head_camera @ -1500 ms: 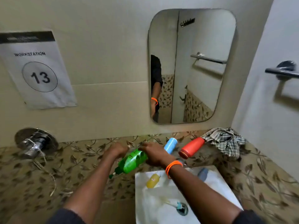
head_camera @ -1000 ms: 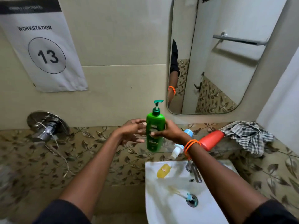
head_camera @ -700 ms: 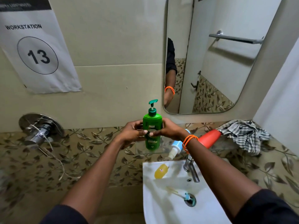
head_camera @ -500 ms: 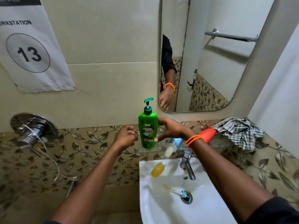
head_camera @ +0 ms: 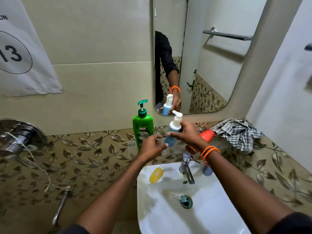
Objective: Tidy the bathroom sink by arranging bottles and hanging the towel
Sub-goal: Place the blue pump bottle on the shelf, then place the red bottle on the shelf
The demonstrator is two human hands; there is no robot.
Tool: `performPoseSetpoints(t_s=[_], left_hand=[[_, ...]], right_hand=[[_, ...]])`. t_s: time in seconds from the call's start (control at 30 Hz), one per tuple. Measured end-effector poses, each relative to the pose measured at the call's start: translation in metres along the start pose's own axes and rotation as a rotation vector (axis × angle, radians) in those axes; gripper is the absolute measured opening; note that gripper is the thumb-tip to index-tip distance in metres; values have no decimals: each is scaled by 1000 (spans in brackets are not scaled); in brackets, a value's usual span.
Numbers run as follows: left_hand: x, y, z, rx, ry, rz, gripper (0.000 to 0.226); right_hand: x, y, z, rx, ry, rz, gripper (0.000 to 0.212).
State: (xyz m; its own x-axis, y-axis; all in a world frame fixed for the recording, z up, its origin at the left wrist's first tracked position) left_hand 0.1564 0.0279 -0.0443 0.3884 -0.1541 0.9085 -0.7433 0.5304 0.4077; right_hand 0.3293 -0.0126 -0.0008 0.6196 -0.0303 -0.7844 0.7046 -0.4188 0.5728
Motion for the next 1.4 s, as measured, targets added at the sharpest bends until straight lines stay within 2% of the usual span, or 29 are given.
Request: performPoseSetpoints(t_s=[0.07, 0.27, 0.4, 0.43, 0.5, 0.57, 0.6, 0.67, 0.73, 0.8, 0.87, 0.93, 0.97, 1.03, 1.23, 1.33, 1.4], left_hand=[[19, -8, -6, 116, -120, -110, 57], [19, -28, -16, 232, -163, -162, 39], [12, -29, -7, 331, -173, -154, 45], [10, -27, -2, 380, -177, -130, 44], [9, -28, 12, 456, -212, -82, 27], [6, -39, 19, 439, -248, -60, 14], [5, -50, 19, 400, -251, -51, 12], [7, -69, 17, 321, -260, -40, 14], [19, -81, 18, 276, -293, -19, 18], [35, -88, 18, 255, -369, 25, 21], [52, -91, 19, 268, -438, 43, 30], [61, -99, 8, 260, -433, 31, 42], [65, -106, 0, 232, -411, 9, 47], [73, -121, -14, 173, -383, -46, 51], [75, -134, -34, 230, -353, -31, 39], [71, -136, -33, 261, -339, -1, 48], [72, -137, -24, 286, -307, 14, 64]], right_hand=[[1, -5, -2, -41, 1, 78, 49], [8, -12, -6, -81, -7, 46, 65], [11, 1, 3, -192, -17, 76, 97], [19, 8, 5, -238, -22, 178, 102], [38, 19, 15, -351, 7, 597, 98], [59, 17, 34, -477, 34, 960, 90], [66, 14, 43, -489, 53, 1027, 84], [69, 11, 52, -383, 160, 1047, 65], [64, 15, 55, -240, 278, 1004, 46], [53, 32, 55, -135, 334, 797, 38], [44, 67, 49, 3, 247, 433, 44], [44, 108, 39, 150, 119, 60, 46], [48, 120, 35, 157, 54, -105, 48], [51, 124, 29, 65, -31, -297, 50], [53, 107, 15, -134, -92, -237, 52], [59, 101, 17, -159, -100, -205, 53], [60, 104, 23, -166, -95, -186, 63]])
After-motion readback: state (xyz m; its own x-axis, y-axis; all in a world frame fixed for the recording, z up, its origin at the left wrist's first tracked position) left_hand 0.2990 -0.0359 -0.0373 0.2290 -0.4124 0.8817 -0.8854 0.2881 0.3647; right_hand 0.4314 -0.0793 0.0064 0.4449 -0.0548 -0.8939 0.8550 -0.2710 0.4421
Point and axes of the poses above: each hand's wrist, its own z-axis away from the middle knuckle, its own y-axis out of the back of the hand, x = y × z, the point moved 10 cm from there along -z, towards the middle knuckle, and after that the axes turned 5 degrees about z, right-handed, at the moved point
